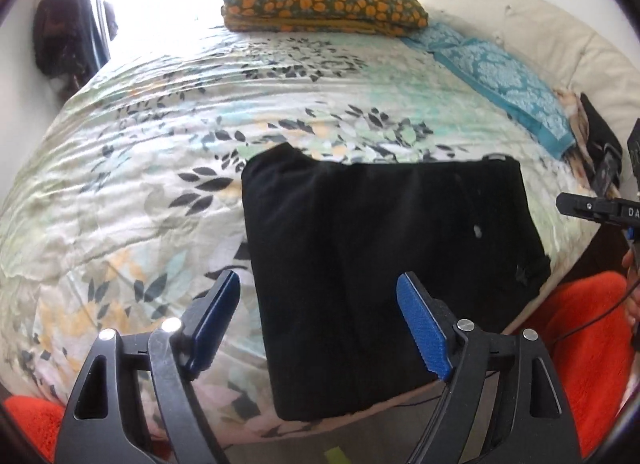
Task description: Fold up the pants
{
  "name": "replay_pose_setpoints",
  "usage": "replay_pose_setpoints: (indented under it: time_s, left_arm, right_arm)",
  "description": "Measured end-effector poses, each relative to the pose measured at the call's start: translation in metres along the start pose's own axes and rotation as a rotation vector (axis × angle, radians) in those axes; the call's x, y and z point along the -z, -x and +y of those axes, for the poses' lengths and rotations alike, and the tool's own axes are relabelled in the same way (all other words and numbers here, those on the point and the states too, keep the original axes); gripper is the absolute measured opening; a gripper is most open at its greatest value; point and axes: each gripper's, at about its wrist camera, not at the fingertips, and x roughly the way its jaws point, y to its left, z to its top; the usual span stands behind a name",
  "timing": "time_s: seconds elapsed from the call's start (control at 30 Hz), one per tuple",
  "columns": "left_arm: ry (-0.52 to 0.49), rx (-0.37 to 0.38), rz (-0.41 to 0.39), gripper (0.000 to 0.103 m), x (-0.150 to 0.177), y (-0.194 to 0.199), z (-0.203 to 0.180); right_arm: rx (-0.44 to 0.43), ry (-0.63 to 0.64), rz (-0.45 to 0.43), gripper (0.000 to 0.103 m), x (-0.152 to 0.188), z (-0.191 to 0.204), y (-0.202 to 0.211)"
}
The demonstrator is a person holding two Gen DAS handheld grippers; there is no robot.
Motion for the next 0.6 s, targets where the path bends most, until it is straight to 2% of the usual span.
replay_pose_setpoints:
  time_s: [0.07, 0.2, 0.27, 0.3, 0.33, 0.37, 0.4, 0.5, 0.53, 0.6]
  left_arm:
    - [0.001, -0.003, 0.004, 0.082, -0.014, -0.009, -0.007]
    - [-0.094, -0.008, 0.027, 0.082, -0.022, -0.039, -0.053]
    - [-0.149, -0.043, 0.090, 0.083, -0.017, -0.068, -0.076]
    - [-0.183, -0.069, 0.151, 0.083, -0.011, -0.086, -0.087]
    - [-0.217, -0.096, 0.189, 0.086, -0.003, -0.101, -0.094]
    - [-0.244, -0.123, 0.175, 0.088, 0.003, -0.106, -0.099]
    - [-0.257, -0.138, 0.142, 0.090, 0.005, -0.104, -0.100]
    - [-0.189, -0.079, 0.189, 0.090, -0.008, -0.093, -0.085]
    - [-0.146, -0.057, 0.179, 0.090, -0.016, -0.088, -0.077]
    - [-0.074, -0.053, 0.138, 0.090, -0.035, -0.082, -0.063]
  right_arm:
    - [-0.044, 0.029, -0.057, 0.045, -0.020, 0.016, 0.007]
    - [-0.104, 0.106, -0.059, 0.045, -0.054, 0.048, -0.022]
    - [-0.074, 0.104, -0.017, 0.045, -0.059, 0.048, -0.053]
    - [-0.041, 0.090, 0.011, 0.044, -0.059, 0.041, -0.070]
    - [0.005, 0.076, 0.033, 0.038, -0.056, 0.030, -0.086]
    - [0.046, 0.056, 0.057, 0.029, -0.052, 0.018, -0.099]
    - [0.039, 0.027, 0.064, 0.028, -0.047, 0.007, -0.104]
    - [-0.006, -0.038, 0.020, 0.028, -0.042, -0.001, -0.088]
    - [-0.011, -0.027, -0.008, 0.031, -0.043, 0.003, -0.077]
    - [-0.006, 0.020, -0.066, 0.031, -0.045, 0.016, -0.058]
